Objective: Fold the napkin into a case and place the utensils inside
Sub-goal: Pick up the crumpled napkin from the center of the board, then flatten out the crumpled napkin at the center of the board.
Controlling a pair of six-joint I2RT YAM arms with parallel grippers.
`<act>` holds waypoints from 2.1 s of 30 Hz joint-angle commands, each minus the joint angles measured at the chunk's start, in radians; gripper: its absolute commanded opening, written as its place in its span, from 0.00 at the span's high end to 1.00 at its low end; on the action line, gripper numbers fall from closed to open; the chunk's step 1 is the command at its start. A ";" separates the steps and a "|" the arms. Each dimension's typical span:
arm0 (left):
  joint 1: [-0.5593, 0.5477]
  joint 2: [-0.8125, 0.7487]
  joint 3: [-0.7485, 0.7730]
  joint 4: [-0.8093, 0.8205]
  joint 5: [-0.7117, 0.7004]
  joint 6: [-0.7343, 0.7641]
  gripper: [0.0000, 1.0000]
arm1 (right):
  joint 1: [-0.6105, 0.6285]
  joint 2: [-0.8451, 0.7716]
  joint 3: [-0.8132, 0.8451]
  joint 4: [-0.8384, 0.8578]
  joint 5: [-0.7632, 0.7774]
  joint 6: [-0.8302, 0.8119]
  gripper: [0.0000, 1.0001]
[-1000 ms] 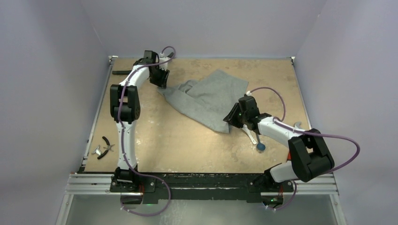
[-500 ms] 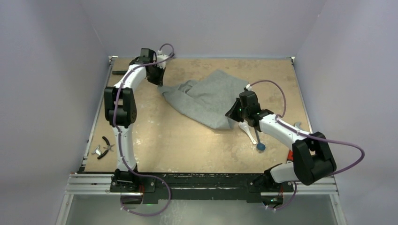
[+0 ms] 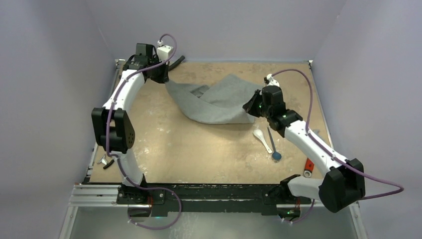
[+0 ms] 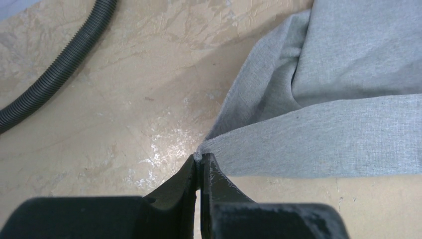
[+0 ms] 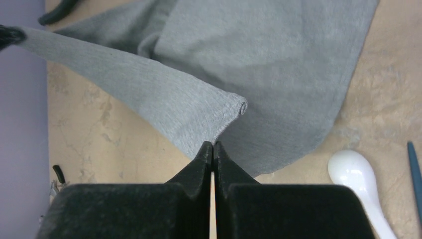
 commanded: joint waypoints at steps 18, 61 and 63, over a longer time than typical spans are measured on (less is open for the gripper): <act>0.006 0.154 0.749 0.421 -0.342 -0.077 1.00 | -0.026 0.756 1.505 0.000 0.117 -0.586 1.00; 0.034 -0.479 -0.239 -0.260 0.301 0.431 0.29 | 0.153 0.354 0.438 -0.075 0.264 -0.321 0.26; 0.033 -0.427 -0.276 -0.110 0.283 0.343 0.33 | 0.128 0.476 0.499 -0.017 0.270 -0.330 0.35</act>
